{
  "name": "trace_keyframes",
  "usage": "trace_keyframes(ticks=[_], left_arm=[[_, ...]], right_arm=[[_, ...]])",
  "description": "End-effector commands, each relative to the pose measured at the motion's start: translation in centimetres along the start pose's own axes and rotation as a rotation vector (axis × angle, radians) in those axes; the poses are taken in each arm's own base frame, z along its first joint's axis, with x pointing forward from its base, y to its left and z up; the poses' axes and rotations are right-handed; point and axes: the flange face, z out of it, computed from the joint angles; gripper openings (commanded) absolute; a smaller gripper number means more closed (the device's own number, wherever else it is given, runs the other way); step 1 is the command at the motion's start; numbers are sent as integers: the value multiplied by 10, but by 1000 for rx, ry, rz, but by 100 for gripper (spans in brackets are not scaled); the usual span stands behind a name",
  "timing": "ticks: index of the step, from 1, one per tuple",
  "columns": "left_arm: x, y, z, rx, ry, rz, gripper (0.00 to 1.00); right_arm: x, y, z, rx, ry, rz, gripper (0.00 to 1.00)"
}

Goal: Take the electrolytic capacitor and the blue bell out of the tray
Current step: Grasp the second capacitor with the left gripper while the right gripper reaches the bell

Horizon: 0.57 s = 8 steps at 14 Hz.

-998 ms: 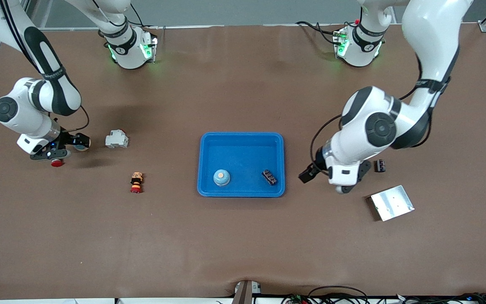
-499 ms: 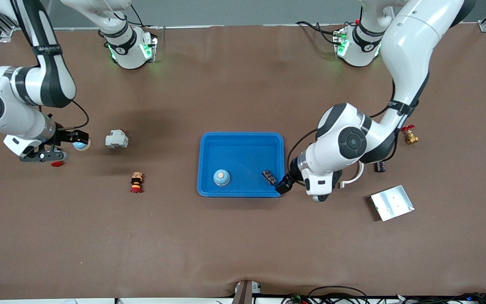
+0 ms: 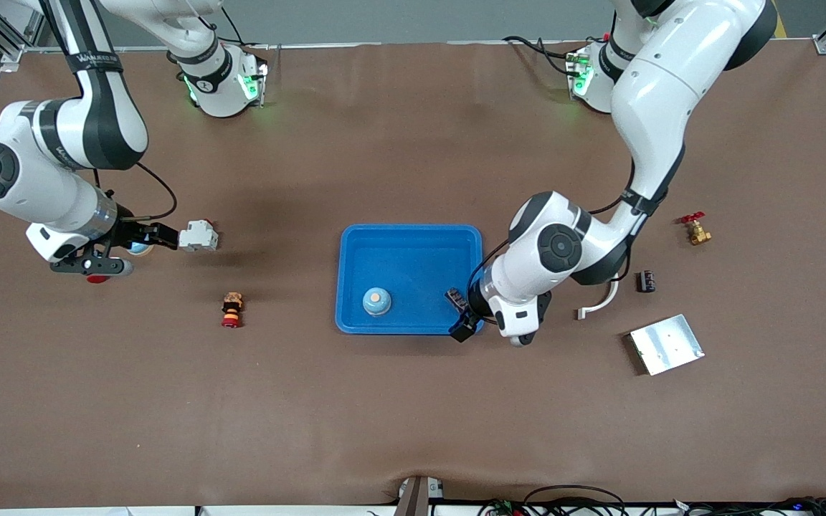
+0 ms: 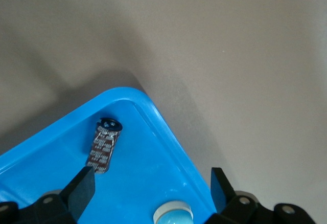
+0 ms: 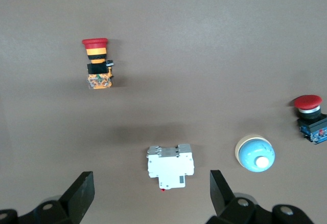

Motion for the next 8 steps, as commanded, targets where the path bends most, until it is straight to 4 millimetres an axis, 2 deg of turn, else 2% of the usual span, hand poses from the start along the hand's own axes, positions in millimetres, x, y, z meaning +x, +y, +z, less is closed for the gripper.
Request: trace_keyframes(ticks=[1, 5, 8], left_arm=[[2, 5, 13, -21, 9, -26, 100], [-1, 2, 30, -16, 8, -23, 100], [-7, -3, 47, 5, 5, -15, 100]], right_arm=[[-4, -39, -7, 4, 11, 82, 100], [-12, -119, -20, 6, 43, 232, 100], [-13, -159, -27, 15, 64, 298, 100]])
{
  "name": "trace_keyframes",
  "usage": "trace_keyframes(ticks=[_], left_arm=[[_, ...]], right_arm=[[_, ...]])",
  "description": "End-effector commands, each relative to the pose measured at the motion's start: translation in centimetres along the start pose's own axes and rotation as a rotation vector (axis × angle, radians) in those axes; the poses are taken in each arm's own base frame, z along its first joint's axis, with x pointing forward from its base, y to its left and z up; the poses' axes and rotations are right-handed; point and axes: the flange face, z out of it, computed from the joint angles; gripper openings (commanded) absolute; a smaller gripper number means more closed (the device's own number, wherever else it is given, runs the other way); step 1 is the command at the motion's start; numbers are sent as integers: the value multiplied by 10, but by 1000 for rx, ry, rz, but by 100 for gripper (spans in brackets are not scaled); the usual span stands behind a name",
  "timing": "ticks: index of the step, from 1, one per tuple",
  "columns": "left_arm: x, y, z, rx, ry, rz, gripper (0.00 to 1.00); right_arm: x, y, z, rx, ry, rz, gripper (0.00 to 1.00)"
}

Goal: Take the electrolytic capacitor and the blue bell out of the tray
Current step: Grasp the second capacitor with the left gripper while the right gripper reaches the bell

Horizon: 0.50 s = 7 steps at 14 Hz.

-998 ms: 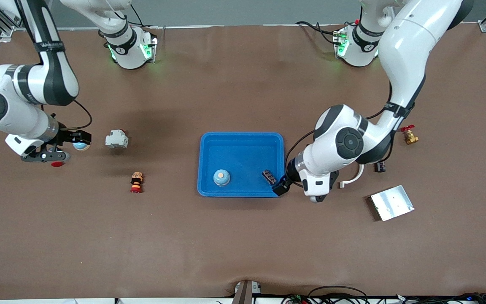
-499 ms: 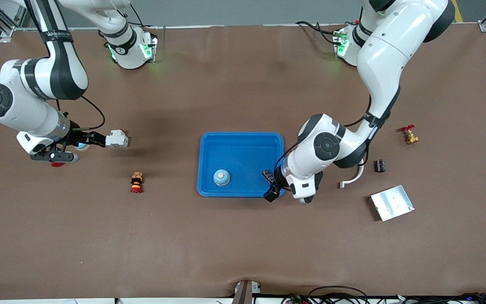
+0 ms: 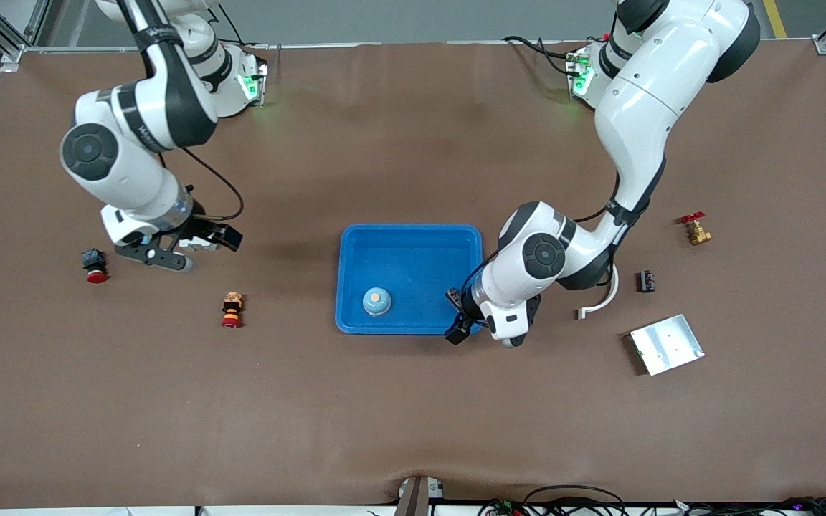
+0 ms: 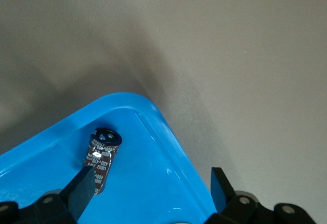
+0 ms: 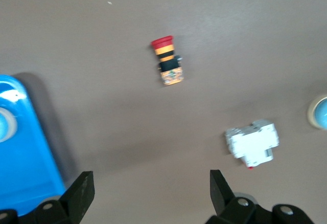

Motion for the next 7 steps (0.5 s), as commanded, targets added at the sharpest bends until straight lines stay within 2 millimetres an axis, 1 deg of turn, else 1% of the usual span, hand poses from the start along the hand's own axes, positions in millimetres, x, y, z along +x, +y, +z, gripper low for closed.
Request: trace_keyframes(ticks=[1, 3, 4, 5, 7], left_arm=[[-12, 3, 13, -5, 2, 1, 100], [-13, 1, 15, 0, 3, 6, 100], [-17, 0, 17, 9, 1, 11, 100], [-16, -3, 19, 22, 2, 11, 100], [-15, -8, 24, 61, 5, 11, 100]], right_arm=[[-4, -34, -6, 12, 17, 89, 100], [-13, -68, -7, 20, 29, 136, 100], [-13, -79, -8, 22, 39, 155, 100], [-16, -91, -6, 28, 50, 164, 100], [-19, -104, 0, 46, 69, 179, 100]])
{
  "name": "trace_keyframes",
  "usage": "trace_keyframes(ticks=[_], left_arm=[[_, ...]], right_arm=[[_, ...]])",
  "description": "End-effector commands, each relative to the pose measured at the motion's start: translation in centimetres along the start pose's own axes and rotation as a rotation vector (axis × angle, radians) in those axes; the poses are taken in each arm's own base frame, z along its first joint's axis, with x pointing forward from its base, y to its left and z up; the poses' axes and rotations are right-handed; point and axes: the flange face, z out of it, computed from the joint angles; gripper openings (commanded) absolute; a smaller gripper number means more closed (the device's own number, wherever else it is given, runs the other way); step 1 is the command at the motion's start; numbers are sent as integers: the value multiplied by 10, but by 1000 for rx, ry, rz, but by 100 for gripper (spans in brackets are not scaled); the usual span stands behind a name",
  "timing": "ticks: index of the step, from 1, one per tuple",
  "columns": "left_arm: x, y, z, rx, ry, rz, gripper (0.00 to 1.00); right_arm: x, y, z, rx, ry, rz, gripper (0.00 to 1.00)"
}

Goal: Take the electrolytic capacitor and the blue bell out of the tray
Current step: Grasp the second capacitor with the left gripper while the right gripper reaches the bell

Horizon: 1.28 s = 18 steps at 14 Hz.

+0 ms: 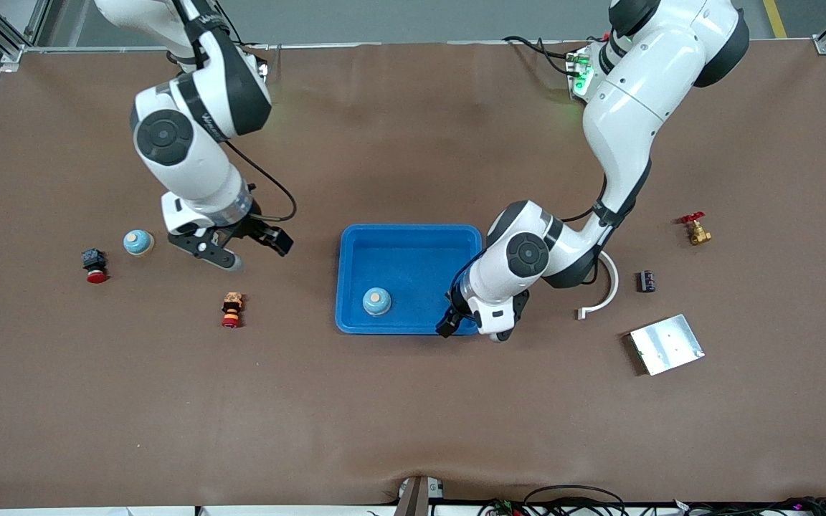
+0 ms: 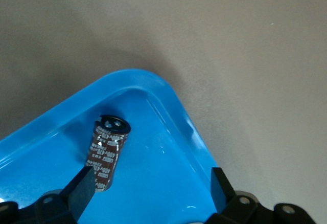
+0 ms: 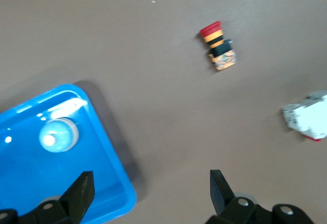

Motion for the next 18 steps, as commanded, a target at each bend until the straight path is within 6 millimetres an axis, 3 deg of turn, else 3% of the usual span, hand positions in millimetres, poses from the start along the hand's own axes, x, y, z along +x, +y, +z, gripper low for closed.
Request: trace_keyframes(ticks=[1, 6, 11, 14, 16, 18], left_arm=[[5, -2, 5, 40, 19, -11, 100], [8, -8, 13, 76, 22, -14, 100], [0, -14, 31, 101, 29, -3, 100], [9, -19, 42, 115, 38, -10, 100], [10, -17, 39, 110, 39, -11, 100], [10, -17, 38, 109, 39, -11, 61]], right_arm=[[6, -17, 7, 13, 26, 44, 100], [23, -41, 54, 45, 48, 125, 100], [3, -89, 102, 64, 40, 290, 100], [-9, -109, 122, 83, 51, 348, 100], [-11, -111, 133, 73, 48, 353, 100], [-10, -128, 145, 83, 44, 368, 100]])
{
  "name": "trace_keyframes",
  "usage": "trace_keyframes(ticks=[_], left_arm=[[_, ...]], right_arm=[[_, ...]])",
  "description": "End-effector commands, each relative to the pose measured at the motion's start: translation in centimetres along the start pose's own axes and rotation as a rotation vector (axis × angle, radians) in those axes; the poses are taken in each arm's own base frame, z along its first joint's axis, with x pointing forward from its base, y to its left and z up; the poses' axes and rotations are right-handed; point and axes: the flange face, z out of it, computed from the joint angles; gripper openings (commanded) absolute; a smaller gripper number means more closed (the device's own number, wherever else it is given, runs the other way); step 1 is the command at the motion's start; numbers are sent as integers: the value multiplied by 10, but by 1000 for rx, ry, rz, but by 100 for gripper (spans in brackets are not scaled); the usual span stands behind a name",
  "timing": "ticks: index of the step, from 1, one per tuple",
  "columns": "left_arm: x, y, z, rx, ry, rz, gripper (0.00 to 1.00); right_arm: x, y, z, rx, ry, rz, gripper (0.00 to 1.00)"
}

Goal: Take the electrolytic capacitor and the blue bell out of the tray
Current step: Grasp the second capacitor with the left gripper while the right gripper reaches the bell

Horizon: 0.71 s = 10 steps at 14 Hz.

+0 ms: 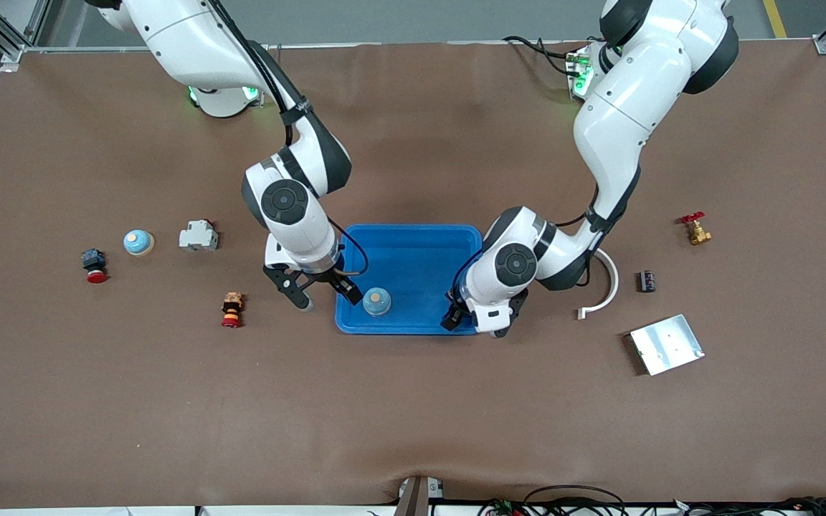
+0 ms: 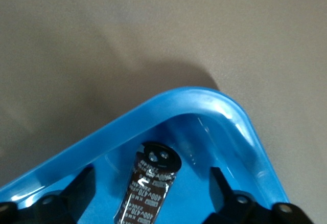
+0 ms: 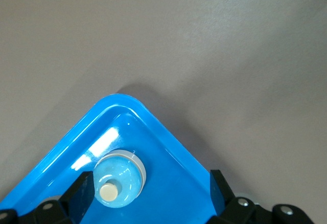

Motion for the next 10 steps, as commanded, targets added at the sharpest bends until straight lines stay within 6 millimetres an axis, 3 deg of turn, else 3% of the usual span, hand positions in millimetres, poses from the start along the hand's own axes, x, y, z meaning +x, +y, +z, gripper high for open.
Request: trace_keyframes(ticks=[1, 3, 5, 10], left_arm=[[1, 4, -3, -4, 13, -10, 42], [1, 5, -6, -9, 14, -9, 17], [0, 7, -11, -16, 16, -6, 2], [-3, 9, -36, 5, 28, 1, 0]], right_arm=[[-10, -29, 19, 15, 17, 51, 100], [-27, -40, 33, 15, 15, 54, 100], [-29, -39, 38, 8, 14, 53, 100], [-38, -40, 53, 17, 17, 53, 100]])
